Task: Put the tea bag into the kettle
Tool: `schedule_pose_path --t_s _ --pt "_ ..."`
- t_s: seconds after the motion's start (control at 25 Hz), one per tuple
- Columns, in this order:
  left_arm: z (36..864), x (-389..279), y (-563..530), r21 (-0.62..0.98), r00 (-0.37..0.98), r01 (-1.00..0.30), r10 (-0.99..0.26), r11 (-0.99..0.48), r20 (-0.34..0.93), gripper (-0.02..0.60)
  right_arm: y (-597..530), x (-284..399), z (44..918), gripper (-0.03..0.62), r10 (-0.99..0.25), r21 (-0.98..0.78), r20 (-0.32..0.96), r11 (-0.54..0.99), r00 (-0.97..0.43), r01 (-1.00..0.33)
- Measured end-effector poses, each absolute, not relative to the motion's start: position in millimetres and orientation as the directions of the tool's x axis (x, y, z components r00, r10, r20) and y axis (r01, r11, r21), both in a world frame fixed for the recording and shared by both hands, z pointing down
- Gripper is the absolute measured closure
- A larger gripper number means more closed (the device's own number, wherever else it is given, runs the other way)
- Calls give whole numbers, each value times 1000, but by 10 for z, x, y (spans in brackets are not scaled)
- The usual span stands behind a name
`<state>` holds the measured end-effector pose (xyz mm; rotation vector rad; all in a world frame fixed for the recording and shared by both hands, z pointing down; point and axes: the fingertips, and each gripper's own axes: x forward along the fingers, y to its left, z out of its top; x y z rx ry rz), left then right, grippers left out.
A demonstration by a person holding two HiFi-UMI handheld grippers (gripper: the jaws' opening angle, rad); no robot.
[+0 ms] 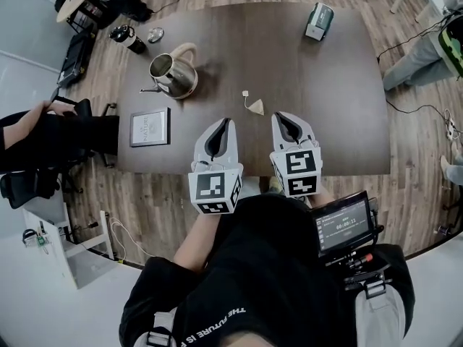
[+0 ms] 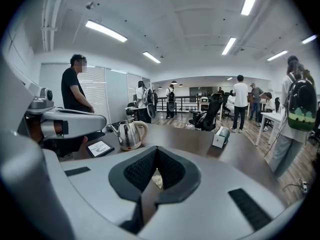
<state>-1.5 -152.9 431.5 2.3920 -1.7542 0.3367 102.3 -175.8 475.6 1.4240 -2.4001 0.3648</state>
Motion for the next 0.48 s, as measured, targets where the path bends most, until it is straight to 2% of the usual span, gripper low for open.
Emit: schedule_pose_path --t_s 0.48 --pt "4404 -54 -1947 17 338 -937 -892 -349 299 568 -2072 941 4823 589 -791 -54 443 446 -422 -893"
